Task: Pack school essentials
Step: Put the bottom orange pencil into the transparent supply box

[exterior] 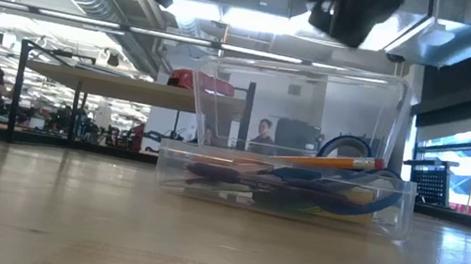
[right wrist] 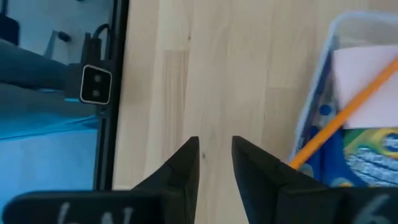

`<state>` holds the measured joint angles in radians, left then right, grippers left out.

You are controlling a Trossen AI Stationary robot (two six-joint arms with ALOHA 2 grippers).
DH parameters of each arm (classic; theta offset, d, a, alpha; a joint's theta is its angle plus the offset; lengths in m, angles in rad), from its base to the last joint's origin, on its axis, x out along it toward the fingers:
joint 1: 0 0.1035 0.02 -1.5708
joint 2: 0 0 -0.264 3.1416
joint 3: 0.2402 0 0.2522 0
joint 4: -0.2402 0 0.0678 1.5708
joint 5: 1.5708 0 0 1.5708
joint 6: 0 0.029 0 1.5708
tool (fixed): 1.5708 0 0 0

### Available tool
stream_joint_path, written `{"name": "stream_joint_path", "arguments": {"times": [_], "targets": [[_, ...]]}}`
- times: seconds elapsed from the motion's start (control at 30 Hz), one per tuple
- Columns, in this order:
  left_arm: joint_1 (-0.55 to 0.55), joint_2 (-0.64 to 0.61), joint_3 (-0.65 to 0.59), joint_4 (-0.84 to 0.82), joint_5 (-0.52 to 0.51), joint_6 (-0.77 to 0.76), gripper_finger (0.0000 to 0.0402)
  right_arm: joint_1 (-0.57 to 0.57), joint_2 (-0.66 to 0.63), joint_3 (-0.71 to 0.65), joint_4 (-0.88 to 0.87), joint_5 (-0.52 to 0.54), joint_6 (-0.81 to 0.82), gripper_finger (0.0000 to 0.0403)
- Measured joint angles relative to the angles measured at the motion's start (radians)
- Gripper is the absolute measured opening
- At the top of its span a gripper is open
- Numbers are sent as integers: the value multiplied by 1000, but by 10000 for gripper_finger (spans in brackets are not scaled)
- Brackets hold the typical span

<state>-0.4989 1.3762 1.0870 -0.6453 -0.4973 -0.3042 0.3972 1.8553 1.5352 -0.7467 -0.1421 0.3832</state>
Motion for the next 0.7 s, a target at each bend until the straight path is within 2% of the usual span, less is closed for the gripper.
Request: {"name": "stream_joint_path", "arguments": {"times": [0.23, 0.43, 0.7], "targets": [[0, 0, 0, -1, 0, 0, 393, 85, -3, 54, -70, 54, 1, 97], [0, 0, 0, -1, 0, 0, 393, 144, -3, 52, -116, 226, 65, 97], [-8, 0, 0, -2, 0, 8, 393, 170, -2, -83, 36, 230, 243, 97]]}}
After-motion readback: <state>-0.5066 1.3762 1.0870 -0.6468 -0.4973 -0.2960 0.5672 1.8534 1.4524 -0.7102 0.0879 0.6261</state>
